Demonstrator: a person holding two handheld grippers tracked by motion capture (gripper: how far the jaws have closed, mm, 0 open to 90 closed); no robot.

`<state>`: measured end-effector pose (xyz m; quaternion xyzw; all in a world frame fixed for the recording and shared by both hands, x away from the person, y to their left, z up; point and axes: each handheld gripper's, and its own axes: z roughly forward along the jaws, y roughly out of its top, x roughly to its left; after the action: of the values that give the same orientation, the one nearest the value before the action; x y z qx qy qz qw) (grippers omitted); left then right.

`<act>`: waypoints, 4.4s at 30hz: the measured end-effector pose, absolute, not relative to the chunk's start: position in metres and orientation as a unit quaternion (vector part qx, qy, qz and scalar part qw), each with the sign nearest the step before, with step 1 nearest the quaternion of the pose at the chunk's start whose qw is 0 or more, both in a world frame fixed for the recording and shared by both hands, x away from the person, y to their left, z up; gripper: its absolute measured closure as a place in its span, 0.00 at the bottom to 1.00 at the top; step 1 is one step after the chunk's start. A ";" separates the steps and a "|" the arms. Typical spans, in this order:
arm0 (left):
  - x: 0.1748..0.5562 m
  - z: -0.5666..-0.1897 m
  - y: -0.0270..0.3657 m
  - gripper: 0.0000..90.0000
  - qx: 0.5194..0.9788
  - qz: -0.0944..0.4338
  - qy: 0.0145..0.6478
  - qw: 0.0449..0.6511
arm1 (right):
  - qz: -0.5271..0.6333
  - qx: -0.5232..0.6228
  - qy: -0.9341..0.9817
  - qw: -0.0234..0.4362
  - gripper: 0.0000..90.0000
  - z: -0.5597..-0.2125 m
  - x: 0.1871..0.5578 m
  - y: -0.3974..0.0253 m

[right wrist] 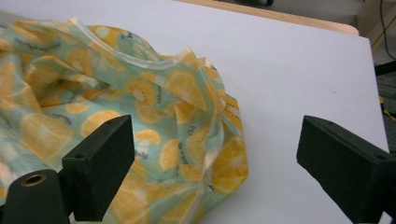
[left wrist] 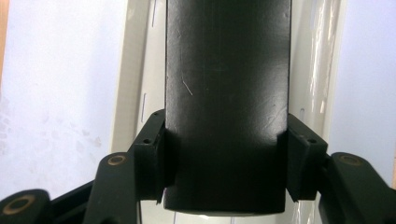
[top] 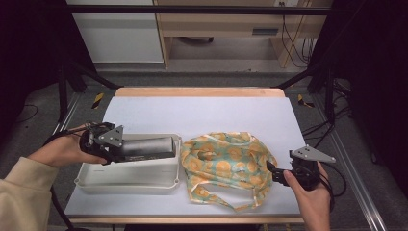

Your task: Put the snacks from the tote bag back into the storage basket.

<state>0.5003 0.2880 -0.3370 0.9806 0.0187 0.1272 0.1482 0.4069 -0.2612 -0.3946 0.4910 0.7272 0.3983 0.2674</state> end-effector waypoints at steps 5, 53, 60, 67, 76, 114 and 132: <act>0.500 -0.339 0.293 0.48 0.980 0.127 0.023 0.148 | 0.411 0.499 0.713 0.273 0.12 -0.404 0.405 -0.264; 0.493 -0.387 0.302 0.48 0.981 0.094 0.009 0.168 | 0.393 0.569 0.663 0.287 0.11 -0.457 0.402 -0.287; 0.494 -0.392 0.297 0.48 0.982 0.082 -0.002 0.170 | 0.390 0.568 0.665 0.286 0.11 -0.457 0.402 -0.287; 0.494 -0.393 0.290 0.48 0.982 0.081 -0.013 0.170 | 0.392 0.569 0.665 0.283 0.11 -0.458 0.402 -0.287; 0.494 -0.397 0.290 0.48 0.982 0.075 -0.013 0.174 | 0.392 0.570 0.666 0.279 0.11 -0.458 0.402 -0.287; 0.501 -0.410 0.289 0.48 0.984 0.057 -0.027 0.168 | 0.391 0.571 0.668 0.274 0.10 -0.459 0.402 -0.288; 0.508 -0.419 0.289 0.48 0.985 0.039 -0.029 0.164 | 0.389 0.572 0.670 0.270 0.10 -0.460 0.403 -0.287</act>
<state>0.5080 0.2891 -0.4194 0.9853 -0.0287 0.0389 0.1638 0.4029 -0.2871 -0.4605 0.5716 0.6703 0.3887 0.2699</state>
